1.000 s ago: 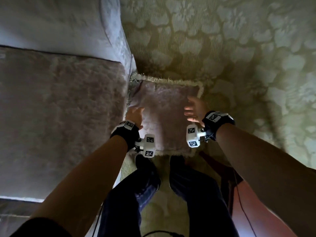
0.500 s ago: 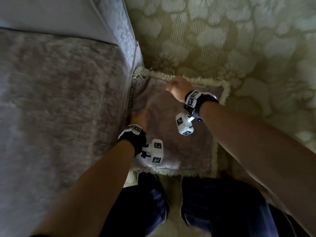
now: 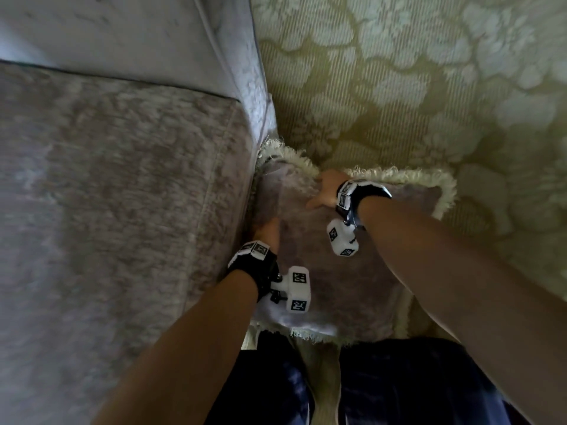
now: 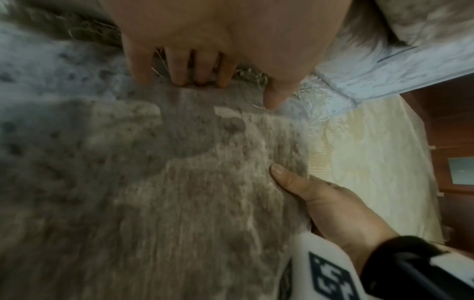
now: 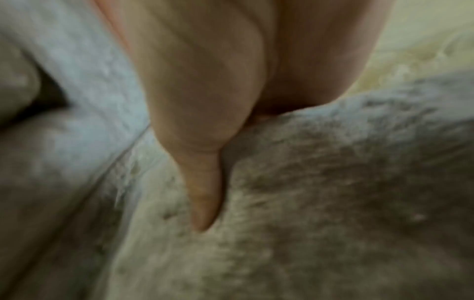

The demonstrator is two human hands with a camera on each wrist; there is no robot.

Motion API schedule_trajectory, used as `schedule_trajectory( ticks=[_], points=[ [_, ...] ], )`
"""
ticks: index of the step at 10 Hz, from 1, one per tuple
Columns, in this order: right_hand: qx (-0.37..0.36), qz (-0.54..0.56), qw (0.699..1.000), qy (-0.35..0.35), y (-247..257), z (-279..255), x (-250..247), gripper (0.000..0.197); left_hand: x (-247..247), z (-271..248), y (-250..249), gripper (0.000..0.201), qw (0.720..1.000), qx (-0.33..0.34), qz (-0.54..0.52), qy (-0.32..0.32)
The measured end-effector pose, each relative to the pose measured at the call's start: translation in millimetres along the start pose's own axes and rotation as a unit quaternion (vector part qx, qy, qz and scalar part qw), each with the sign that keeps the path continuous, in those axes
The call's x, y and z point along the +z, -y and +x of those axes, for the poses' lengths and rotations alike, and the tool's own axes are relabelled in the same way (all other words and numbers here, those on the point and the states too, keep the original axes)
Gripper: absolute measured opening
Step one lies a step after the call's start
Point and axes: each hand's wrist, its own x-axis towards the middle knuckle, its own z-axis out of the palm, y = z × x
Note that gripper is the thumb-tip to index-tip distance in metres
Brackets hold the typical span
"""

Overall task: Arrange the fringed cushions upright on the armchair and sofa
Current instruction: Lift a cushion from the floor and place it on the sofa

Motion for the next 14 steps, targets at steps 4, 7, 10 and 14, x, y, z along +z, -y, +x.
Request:
schedule_trajectory(
  ticks=[4, 7, 10, 14],
  points=[
    [-0.026, -0.043, 0.999, 0.004, 32.4, -176.0, -23.3, 0.018, -42.4, -166.0, -51.4, 0.060, 0.984, 0.063, 0.166, 0.027],
    [0.035, 0.006, 0.999, 0.012, 35.8, -344.3, -87.5, 0.028, -103.6, -301.8, -78.9, 0.061, 0.986, 0.106, 0.129, -0.019],
    [-0.054, 0.042, 0.997, -0.040, 123.0, -479.7, -234.3, 0.030, -164.7, -449.4, -175.7, 0.072, 0.975, 0.220, 0.032, -0.023],
    [-0.177, 0.069, 0.969, -0.155, 273.4, -588.0, -378.8, 0.029, -303.9, -607.4, -261.9, 0.062, 0.918, 0.330, -0.068, -0.210]
  ],
)
